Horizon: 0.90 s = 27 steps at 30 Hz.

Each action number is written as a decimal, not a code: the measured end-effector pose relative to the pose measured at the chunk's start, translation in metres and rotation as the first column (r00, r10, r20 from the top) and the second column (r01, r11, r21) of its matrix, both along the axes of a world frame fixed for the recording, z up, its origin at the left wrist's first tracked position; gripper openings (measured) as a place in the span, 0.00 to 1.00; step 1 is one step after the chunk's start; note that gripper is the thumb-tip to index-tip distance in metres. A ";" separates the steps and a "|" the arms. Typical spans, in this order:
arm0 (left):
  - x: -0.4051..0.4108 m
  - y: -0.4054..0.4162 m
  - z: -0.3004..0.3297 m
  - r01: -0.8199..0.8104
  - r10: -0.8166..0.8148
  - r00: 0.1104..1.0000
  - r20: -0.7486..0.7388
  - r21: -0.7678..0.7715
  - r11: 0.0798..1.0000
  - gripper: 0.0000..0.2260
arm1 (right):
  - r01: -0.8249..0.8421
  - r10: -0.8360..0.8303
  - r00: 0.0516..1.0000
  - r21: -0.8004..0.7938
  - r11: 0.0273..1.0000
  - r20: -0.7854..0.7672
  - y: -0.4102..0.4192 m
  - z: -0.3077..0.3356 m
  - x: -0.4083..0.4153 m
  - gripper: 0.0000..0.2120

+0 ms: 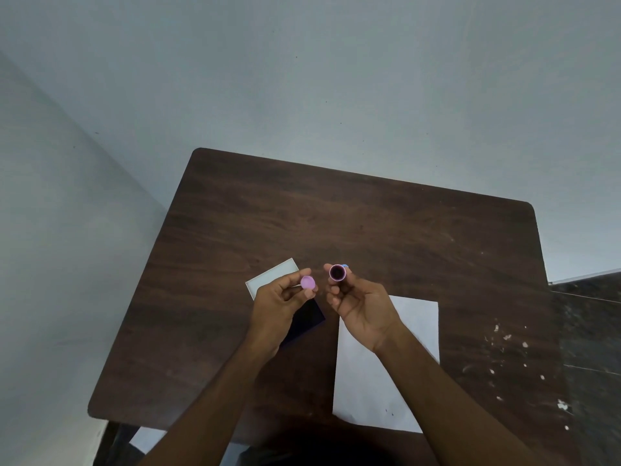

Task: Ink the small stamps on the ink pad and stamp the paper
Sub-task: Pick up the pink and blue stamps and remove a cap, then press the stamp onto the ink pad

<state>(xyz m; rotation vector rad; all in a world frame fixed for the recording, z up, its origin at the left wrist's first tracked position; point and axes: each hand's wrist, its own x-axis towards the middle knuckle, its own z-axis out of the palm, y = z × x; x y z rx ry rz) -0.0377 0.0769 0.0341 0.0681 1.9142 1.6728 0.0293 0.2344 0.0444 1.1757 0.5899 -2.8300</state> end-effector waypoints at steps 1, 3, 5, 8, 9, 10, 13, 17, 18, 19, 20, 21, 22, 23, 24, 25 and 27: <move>0.000 0.000 0.000 -0.001 0.001 1.000 0.000 -0.001 1.000 0.13 | 0.001 -0.001 1.000 0.001 1.000 -0.001 0.000 0.000 0.000 0.13; 0.001 0.001 0.000 0.001 -0.001 1.000 0.003 0.003 1.000 0.13 | 0.003 -0.003 1.000 0.003 1.000 -0.005 0.000 0.000 0.000 0.13; 0.001 0.001 0.000 0.008 -0.008 1.000 0.001 0.018 1.000 0.14 | 0.006 -0.006 1.000 -0.002 1.000 -0.010 0.001 0.000 0.001 0.13; 0.000 0.003 0.000 0.011 -0.011 1.000 0.001 0.047 0.999 0.14 | 0.008 -0.008 1.000 -0.006 1.000 -0.013 0.002 -0.002 0.003 0.12; -0.001 0.004 -0.001 0.011 -0.011 1.000 -0.002 0.049 0.999 0.14 | 0.007 -0.007 1.000 -0.005 1.000 -0.010 0.002 -0.003 0.004 0.12; -0.002 0.005 -0.002 0.014 -0.014 1.000 -0.012 0.038 0.999 0.13 | 0.008 -0.008 1.000 -0.006 1.000 -0.006 0.002 -0.003 0.004 0.12; -0.011 0.011 -0.009 0.038 -0.042 0.997 -0.063 -0.058 0.998 0.12 | 0.014 -0.014 1.000 -0.015 1.000 -0.004 0.004 -0.004 0.006 0.13; -0.027 0.020 -0.024 0.063 -0.146 0.951 -0.273 -0.292 0.954 0.10 | 0.010 -0.011 1.000 -0.023 1.000 -0.008 0.005 -0.002 0.006 0.17; -0.031 0.023 -0.030 0.044 -0.176 0.929 -0.326 -0.373 0.927 0.11 | 0.016 -0.016 1.000 -0.031 0.999 -0.007 0.005 -0.002 0.006 0.17; -0.035 0.026 -0.035 0.015 -0.196 0.913 -0.358 -0.452 0.892 0.12 | 0.023 -0.023 1.000 -0.038 0.999 -0.003 0.006 -0.002 0.005 0.16; -0.039 0.029 -0.039 -0.011 -0.216 0.901 -0.375 -0.519 0.854 0.13 | 0.027 -0.027 1.000 -0.041 0.999 0.001 0.006 -0.001 0.005 0.16; -0.043 0.032 -0.043 -0.030 -0.236 0.892 -0.386 -0.571 0.820 0.13 | 0.029 -0.029 1.000 -0.041 0.999 0.005 0.007 -0.001 0.004 0.15; -0.046 0.035 -0.046 -0.046 -0.252 0.883 -0.395 -0.608 0.793 0.14 | 0.032 -0.032 0.999 -0.041 0.999 0.010 0.007 -0.001 0.004 0.15; -0.049 0.039 -0.048 -0.064 -0.256 0.877 -0.406 -0.628 0.776 0.14 | 0.039 -0.038 0.999 -0.043 0.998 0.017 0.008 -0.001 0.003 0.14; -0.051 0.042 -0.049 -0.081 -0.253 0.873 -0.417 -0.635 0.768 0.15 | 0.048 -0.047 0.999 -0.046 0.998 0.022 0.008 -0.001 0.002 0.14; -0.053 0.045 -0.050 -0.092 -0.243 0.874 -0.422 -0.633 0.769 0.15 | 0.054 -0.053 0.998 -0.047 0.997 0.025 0.009 -0.002 0.002 0.14; -0.055 0.049 -0.051 -0.098 -0.200 0.899 -0.389 -0.624 0.775 0.16 | 0.055 -0.054 0.998 -0.040 0.998 0.027 0.010 -0.003 0.000 0.14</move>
